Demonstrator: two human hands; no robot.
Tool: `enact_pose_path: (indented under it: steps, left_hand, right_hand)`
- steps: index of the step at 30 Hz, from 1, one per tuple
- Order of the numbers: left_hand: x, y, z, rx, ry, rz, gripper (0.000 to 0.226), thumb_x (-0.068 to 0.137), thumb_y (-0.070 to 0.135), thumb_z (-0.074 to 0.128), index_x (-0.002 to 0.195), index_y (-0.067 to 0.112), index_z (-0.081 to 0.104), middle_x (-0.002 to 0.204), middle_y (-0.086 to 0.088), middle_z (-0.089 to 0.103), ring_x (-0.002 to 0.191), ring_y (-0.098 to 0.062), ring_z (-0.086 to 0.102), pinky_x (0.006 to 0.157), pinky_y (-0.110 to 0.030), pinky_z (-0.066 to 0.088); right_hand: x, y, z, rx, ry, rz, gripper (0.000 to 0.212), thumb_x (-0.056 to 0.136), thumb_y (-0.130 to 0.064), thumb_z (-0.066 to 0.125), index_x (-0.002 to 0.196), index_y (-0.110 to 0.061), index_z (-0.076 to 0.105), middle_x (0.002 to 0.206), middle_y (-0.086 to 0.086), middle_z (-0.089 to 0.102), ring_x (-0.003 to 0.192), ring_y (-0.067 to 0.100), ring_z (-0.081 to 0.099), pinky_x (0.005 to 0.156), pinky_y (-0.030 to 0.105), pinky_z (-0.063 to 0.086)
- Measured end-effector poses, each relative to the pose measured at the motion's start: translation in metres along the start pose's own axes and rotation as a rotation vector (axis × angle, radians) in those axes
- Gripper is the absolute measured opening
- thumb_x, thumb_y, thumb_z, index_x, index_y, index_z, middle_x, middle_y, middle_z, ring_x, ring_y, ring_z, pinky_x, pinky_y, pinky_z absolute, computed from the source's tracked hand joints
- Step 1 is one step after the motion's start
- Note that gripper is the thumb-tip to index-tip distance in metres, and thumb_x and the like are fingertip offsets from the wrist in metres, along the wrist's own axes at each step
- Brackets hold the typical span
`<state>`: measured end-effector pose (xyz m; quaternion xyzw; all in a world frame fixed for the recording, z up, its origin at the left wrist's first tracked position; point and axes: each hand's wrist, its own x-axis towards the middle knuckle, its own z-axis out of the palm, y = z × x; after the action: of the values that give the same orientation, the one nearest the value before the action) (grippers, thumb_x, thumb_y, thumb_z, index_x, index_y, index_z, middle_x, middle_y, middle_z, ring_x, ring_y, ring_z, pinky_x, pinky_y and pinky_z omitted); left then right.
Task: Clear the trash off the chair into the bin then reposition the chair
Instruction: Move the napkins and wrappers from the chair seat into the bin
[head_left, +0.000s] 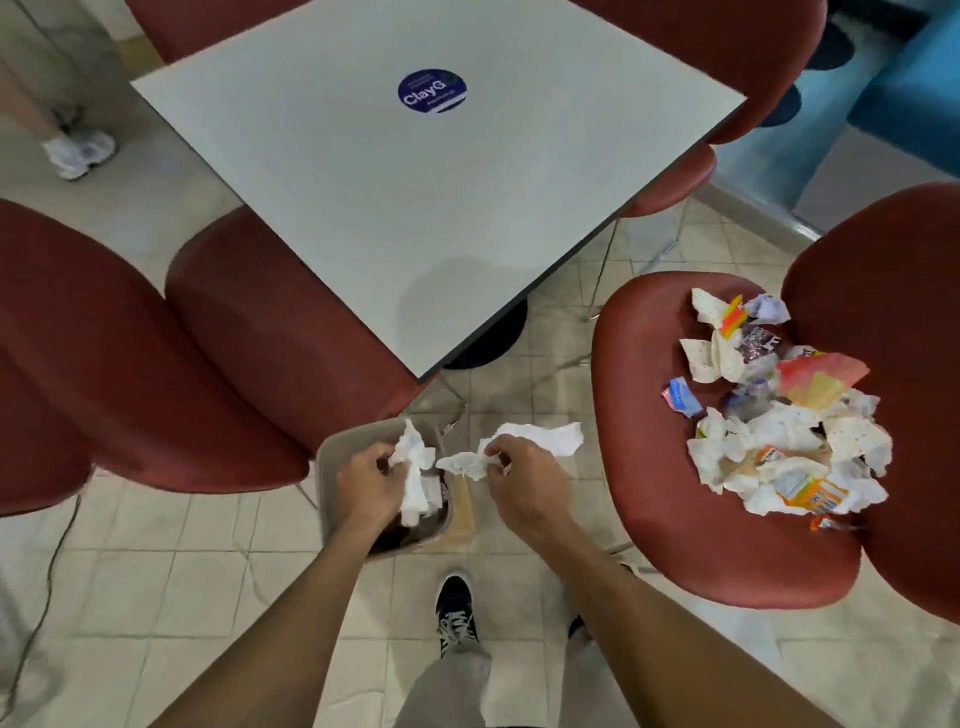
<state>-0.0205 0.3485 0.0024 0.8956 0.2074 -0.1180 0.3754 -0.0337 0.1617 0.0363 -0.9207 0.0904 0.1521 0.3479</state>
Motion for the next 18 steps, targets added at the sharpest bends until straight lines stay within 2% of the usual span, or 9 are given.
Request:
enact_pose_path:
  steps: [2, 4, 11, 14, 18]
  left_hand:
    - [-0.001, -0.019, -0.014, -0.015, 0.018, -0.013, 0.005, 0.084, 0.014, 0.065, 0.082, 0.011, 0.068, 0.073, -0.001, 0.064, 0.073, -0.022, 0.058, 0.062, -0.028, 0.039]
    - [-0.001, -0.034, -0.024, -0.005, 0.043, -0.033, 0.004, 0.083, 0.013, 0.066, 0.08, 0.012, 0.068, 0.07, 0.0, 0.061, 0.071, -0.021, 0.055, 0.063, -0.026, 0.034]
    - [0.007, -0.065, -0.038, -0.064, 0.06, -0.092, 0.011, 0.082, 0.014, 0.068, 0.073, 0.012, 0.063, 0.07, -0.005, 0.063, 0.07, -0.024, 0.056, 0.064, -0.026, 0.037]
    - [0.009, -0.074, -0.04, -0.109, 0.07, -0.132, 0.011, 0.081, 0.016, 0.071, 0.076, 0.009, 0.065, 0.075, -0.008, 0.065, 0.075, -0.025, 0.058, 0.067, -0.028, 0.041]
    - [0.01, -0.087, -0.041, -0.129, 0.067, -0.17, 0.011, 0.083, 0.018, 0.071, 0.09, 0.011, 0.069, 0.086, -0.004, 0.068, 0.083, -0.022, 0.06, 0.074, -0.026, 0.042]
  right_hand:
    - [0.0, -0.014, 0.015, -0.01, -0.049, -0.022, 0.026, 0.088, -0.014, 0.052, 0.109, -0.021, 0.065, 0.11, -0.001, 0.067, 0.099, 0.019, 0.06, 0.077, 0.029, 0.045]
    - [-0.001, -0.028, 0.03, -0.017, -0.101, -0.04, 0.028, 0.087, -0.012, 0.052, 0.11, -0.02, 0.065, 0.11, 0.0, 0.067, 0.099, 0.02, 0.06, 0.075, 0.027, 0.042]
    - [-0.001, -0.061, 0.074, -0.017, -0.208, -0.083, 0.027, 0.086, -0.01, 0.052, 0.109, -0.019, 0.064, 0.107, 0.001, 0.066, 0.095, 0.021, 0.059, 0.074, 0.03, 0.046]
    - [0.001, -0.068, 0.087, -0.023, -0.237, -0.095, 0.027, 0.086, -0.011, 0.053, 0.108, -0.021, 0.064, 0.105, -0.001, 0.066, 0.093, 0.02, 0.06, 0.079, 0.032, 0.048]
    - [0.008, -0.078, 0.101, -0.008, -0.321, -0.097, 0.024, 0.088, -0.011, 0.055, 0.107, -0.019, 0.065, 0.1, -0.001, 0.066, 0.089, 0.019, 0.062, 0.068, 0.026, 0.046]
